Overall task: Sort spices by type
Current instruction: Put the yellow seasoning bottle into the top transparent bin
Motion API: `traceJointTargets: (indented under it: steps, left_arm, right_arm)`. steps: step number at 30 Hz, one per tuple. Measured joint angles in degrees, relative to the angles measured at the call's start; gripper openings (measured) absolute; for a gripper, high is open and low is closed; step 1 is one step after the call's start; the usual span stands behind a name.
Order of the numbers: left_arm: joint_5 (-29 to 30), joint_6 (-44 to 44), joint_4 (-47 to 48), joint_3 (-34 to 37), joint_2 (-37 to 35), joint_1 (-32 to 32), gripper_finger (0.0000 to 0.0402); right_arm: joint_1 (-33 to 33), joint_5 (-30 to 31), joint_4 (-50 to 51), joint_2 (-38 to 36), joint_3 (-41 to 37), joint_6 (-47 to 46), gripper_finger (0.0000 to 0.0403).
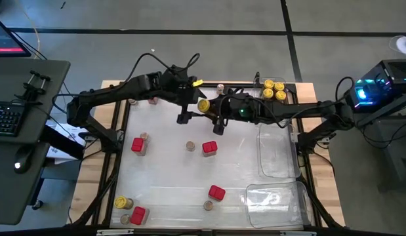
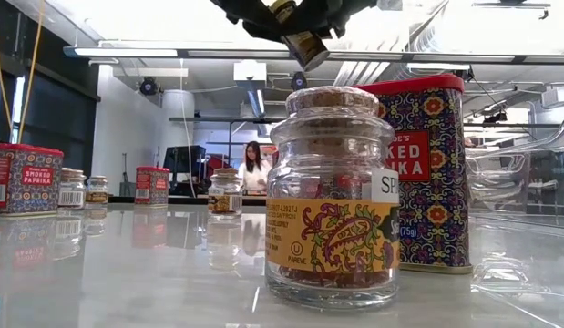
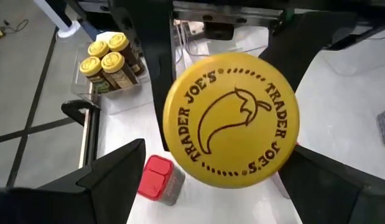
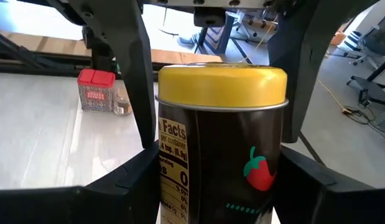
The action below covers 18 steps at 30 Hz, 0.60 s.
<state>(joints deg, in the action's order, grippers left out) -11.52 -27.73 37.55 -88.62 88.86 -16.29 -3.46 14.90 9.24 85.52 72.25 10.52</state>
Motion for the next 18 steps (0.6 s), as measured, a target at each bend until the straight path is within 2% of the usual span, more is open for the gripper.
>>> traceJointTargets:
  steps: [5,13,18]
  left_arm:
    - [-0.2,0.0,-1.0,0.0,0.0,0.0,0.0340]
    - [-0.9,-3.0,-3.7,0.0,0.0,0.8,0.0338]
    - [-0.9,-2.9,-4.0,0.0,1.0,1.5,0.0310]
  right_arm:
    - [-0.3,0.7,3.8,0.1,0.0,-0.2,0.0227]
    - [-0.7,1.0,3.7,0.1,0.0,-0.1,0.0227]
    - [-0.7,1.0,3.4,0.1,-0.1,0.0,0.0227]
